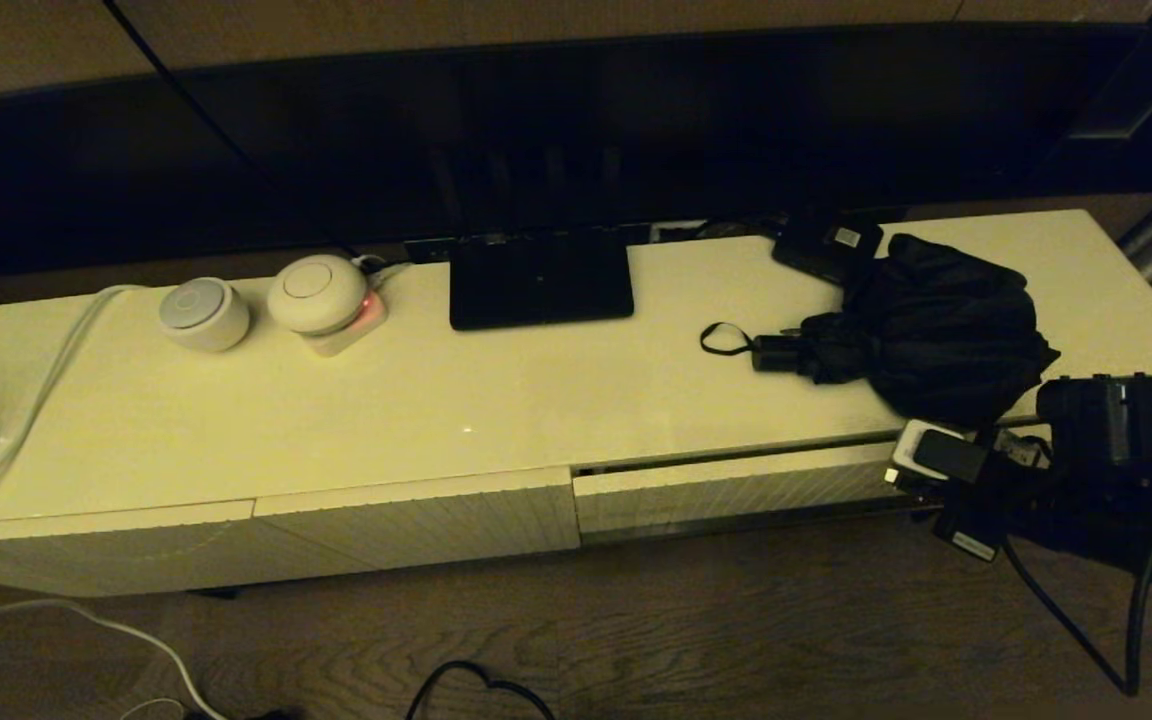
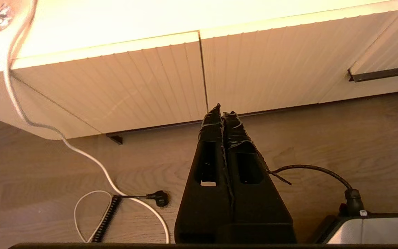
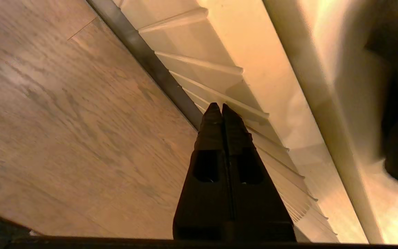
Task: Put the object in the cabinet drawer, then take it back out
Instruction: Close the drawer
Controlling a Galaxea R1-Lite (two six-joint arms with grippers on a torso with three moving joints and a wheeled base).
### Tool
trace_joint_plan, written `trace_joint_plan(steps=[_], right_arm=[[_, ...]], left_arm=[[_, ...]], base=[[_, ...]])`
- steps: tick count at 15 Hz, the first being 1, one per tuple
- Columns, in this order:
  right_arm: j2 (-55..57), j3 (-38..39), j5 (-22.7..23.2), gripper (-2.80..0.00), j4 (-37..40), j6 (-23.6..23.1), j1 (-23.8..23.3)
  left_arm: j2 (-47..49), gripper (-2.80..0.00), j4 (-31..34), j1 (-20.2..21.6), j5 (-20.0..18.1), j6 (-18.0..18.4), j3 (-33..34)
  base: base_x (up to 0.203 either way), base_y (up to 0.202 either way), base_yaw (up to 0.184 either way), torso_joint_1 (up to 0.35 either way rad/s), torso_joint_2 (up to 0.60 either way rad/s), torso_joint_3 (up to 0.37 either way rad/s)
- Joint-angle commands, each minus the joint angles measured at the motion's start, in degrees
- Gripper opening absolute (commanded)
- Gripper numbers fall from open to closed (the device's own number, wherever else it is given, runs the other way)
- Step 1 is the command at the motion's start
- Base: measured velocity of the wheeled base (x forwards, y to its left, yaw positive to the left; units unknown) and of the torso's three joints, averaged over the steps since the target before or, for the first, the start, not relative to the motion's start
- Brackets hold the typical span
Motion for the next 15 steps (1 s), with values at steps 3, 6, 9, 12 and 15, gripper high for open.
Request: trace_joint_plan(steps=[3,6,9,12,15], right_arm=[[1.52,-3.4,-0.85,-2.8,-0.52,3.61,0.25],[-1.69,-2.09,-1.98,-2.8,0.74,3.94,0.34],[-10.38,2.4,-1.4,-2.8,7.89,3.37,0.77],[-21.85,5.49,-1.09,-2.8,20.2,2.37,1.08],[-34.02,5.81,-1.06,-2.8,32.4,2.61,0.21]], left_arm=[[0.0,-2.8,0.0,0.02,0.0,0.02,0.18],[0.0,-2.8,0.0,0.02,0.0,0.02,0.18],[0.0,-2.8,0.0,0.02,0.0,0.02,0.18],[0.0,-2.8,0.0,0.02,0.0,0.02,0.18],[0.0,-2.8,0.0,0.02,0.0,0.02,0.18]], base=[[0.0,0.0,0.0,0.0,0.0,0.0],[0.0,0.0,0.0,0.0,0.0,0.0],[0.0,0.0,0.0,0.0,0.0,0.0],[0.0,0.0,0.0,0.0,0.0,0.0],[0.0,0.0,0.0,0.0,0.0,0.0]])
